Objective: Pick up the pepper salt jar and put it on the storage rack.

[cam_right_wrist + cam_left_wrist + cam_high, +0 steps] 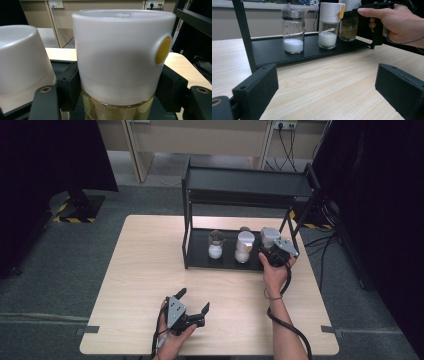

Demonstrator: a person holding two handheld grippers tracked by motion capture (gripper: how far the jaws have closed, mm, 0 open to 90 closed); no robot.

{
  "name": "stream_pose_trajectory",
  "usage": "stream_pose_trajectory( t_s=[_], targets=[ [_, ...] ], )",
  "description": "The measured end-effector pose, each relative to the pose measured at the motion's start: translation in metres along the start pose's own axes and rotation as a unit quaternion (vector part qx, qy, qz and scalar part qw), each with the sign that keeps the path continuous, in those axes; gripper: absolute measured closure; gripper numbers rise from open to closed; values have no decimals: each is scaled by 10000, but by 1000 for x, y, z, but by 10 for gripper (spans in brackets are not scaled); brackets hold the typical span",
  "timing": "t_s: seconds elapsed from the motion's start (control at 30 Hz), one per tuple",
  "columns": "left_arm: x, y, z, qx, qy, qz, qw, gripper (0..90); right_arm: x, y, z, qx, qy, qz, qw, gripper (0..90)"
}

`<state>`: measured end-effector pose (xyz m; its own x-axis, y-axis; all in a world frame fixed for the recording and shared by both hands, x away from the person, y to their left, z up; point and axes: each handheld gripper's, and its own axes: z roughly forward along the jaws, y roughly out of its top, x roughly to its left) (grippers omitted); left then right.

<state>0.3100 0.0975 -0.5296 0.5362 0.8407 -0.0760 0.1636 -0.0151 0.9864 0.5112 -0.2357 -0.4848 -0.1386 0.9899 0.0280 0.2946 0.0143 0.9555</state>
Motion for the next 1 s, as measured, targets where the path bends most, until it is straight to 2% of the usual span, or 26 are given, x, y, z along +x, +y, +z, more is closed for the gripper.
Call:
stream_pose_trajectory(
  t_s=[0.5,1.0],
  targets=[
    [0,0,0,-2,2,-2,10000,42,-5,-7,6,99,3,92,9999,309],
    [-1,0,0,-12,-2,20,10000,42,-6,-10,5,39,66,-22,10000,305]
  ],
)
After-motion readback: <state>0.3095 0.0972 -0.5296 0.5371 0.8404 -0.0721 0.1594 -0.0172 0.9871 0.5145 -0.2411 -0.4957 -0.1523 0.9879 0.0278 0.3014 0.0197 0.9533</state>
